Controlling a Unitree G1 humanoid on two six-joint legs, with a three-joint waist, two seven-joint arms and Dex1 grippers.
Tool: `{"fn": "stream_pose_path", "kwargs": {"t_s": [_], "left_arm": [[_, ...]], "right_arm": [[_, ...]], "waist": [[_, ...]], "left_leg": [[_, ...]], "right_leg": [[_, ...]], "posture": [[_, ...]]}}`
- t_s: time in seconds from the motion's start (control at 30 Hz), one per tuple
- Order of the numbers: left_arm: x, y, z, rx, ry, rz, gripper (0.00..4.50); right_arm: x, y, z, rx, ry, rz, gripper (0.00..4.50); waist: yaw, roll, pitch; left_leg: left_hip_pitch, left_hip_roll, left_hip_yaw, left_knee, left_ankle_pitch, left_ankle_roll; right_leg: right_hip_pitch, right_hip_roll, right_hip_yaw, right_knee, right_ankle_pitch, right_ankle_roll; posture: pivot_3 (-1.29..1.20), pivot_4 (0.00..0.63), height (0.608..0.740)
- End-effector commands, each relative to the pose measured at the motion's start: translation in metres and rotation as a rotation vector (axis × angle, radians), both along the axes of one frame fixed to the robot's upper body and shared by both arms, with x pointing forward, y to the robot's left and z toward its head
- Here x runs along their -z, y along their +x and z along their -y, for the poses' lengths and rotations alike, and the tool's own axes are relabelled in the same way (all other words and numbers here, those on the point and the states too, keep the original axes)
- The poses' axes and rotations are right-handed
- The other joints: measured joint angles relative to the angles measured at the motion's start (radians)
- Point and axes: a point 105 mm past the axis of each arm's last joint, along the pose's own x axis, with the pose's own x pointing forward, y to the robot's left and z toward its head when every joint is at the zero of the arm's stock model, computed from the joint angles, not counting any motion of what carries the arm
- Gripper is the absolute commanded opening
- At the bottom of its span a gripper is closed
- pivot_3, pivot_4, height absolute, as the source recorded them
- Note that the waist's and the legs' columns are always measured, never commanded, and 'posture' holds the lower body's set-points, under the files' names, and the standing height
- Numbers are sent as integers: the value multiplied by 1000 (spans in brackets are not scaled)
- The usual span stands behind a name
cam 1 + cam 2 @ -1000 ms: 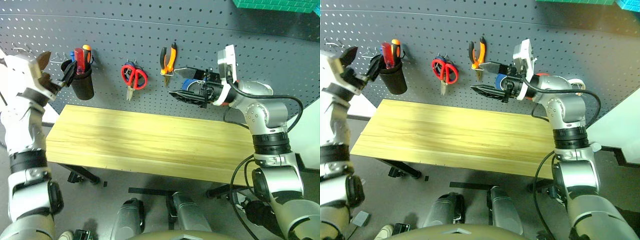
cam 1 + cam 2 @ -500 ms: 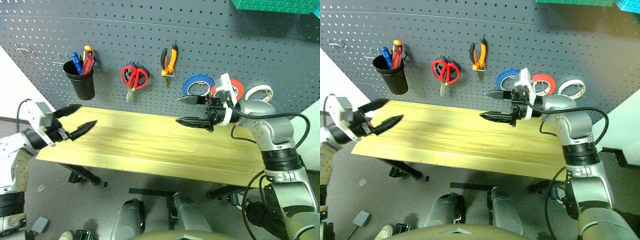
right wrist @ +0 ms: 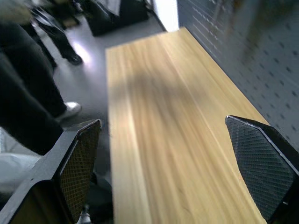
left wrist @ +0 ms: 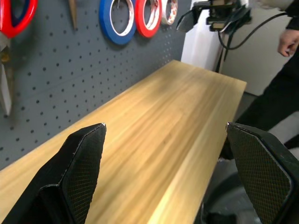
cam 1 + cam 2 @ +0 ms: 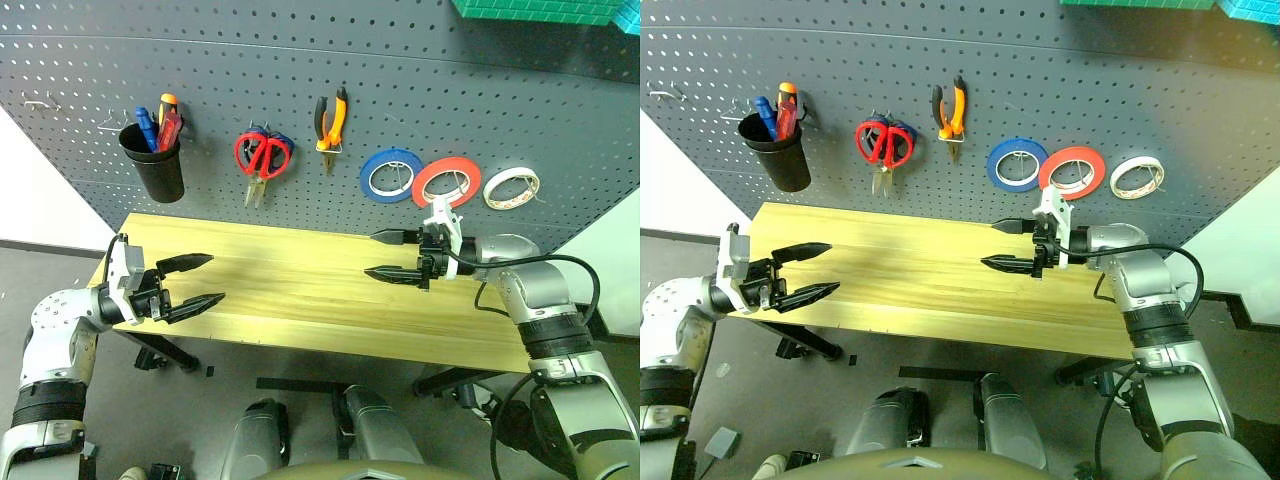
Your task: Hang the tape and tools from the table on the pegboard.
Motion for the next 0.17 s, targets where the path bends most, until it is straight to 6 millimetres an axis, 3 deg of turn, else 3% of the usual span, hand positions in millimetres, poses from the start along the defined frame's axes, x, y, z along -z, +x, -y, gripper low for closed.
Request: {"fn": "stream_pose_path", "kwargs": {"t_s": [0.03,0.17], "left_arm": [[-10,-2,-3,-1,-9,49,4318],[-8,-5,-3,-12,-9,54,4318]], "right_arm": [[-11,3,2,-45,-37,64,4500],[-14,7,-3,-50,-29,70,4500]], "waist": [[2,0,0],[2,1,-1]], "left_leg": [[0,0,0,0,0,0],[0,0,0,0,0,0]], "right_leg": [[0,0,0,0,0,0],[0,0,0,0,0,0]], "posture": [[28,129,734],[33,117,734]]}}
